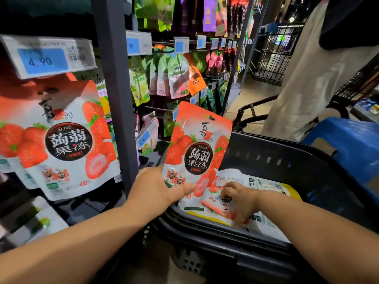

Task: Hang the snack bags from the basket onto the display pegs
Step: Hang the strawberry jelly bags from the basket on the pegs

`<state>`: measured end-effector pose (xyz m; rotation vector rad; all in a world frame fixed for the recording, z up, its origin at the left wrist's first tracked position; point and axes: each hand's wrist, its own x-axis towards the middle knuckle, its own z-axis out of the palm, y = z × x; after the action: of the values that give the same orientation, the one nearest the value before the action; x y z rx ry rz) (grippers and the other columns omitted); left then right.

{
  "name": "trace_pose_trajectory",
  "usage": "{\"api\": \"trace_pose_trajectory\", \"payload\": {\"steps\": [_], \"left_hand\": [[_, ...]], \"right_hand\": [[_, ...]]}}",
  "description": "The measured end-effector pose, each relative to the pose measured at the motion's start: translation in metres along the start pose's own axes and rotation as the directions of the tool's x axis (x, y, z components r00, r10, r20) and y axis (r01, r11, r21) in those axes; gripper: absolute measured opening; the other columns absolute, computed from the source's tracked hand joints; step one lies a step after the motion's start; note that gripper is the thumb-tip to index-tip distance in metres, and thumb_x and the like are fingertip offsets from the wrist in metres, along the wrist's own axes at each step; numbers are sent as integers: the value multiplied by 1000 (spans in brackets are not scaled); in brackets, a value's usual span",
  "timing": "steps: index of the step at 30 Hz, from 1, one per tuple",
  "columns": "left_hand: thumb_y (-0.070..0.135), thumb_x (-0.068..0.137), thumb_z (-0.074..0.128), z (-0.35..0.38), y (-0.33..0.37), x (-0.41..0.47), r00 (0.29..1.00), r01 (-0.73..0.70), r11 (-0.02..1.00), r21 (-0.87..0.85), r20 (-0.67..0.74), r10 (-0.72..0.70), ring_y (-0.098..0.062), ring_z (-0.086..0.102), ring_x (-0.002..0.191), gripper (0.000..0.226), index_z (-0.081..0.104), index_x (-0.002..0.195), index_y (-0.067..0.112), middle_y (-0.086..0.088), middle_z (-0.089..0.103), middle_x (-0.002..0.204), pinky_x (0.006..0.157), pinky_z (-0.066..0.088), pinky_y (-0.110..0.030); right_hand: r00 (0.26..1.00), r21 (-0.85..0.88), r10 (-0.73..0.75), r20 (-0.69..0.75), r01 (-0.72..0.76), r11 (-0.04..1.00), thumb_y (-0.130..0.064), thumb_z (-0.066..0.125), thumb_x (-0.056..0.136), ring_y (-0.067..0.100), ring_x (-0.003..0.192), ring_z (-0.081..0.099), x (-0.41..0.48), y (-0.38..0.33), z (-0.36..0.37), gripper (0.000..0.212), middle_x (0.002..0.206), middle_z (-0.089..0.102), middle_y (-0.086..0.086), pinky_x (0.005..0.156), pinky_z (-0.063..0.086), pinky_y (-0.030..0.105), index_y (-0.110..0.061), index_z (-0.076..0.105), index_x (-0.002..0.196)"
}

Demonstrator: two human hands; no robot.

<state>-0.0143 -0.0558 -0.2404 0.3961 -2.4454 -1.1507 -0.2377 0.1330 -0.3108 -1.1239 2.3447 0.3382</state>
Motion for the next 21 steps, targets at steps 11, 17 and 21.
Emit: {"api": "trace_pose_trajectory", "payload": {"steps": [11, 17, 21], "left_hand": [[66, 62, 76, -23, -18, 14, 991, 110, 990, 90, -89, -102, -4, 61, 79, 37, 55, 79, 39, 17, 67, 77, 62, 39, -16], [51, 71, 79, -24, -20, 17, 993, 92, 993, 81, -83, -85, 10, 56, 71, 30, 56, 82, 37, 17, 66, 76, 57, 40, -6], [50, 72, 79, -25, -21, 18, 991, 96, 994, 61, -98, -90, 12, 54, 70, 29, 55, 82, 37, 19, 64, 75, 55, 37, -4]], "right_hand": [[998, -117, -49, 38, 53, 992, -47, 83, 72, 23, 145, 27, 13, -29, -23, 90, 160, 22, -6, 118, 29, 41, -31, 38, 148], [997, -137, -70, 29, 73, 988, -44, 80, 78, 23, 147, 27, 6, -15, -22, 88, 162, 18, -7, 119, 26, 37, -36, 31, 151], [994, -23, -90, -61, 89, 996, -42, 81, 76, 18, 146, 28, 4, -6, -10, 88, 163, 19, -11, 119, 27, 34, -39, 32, 150]]}}
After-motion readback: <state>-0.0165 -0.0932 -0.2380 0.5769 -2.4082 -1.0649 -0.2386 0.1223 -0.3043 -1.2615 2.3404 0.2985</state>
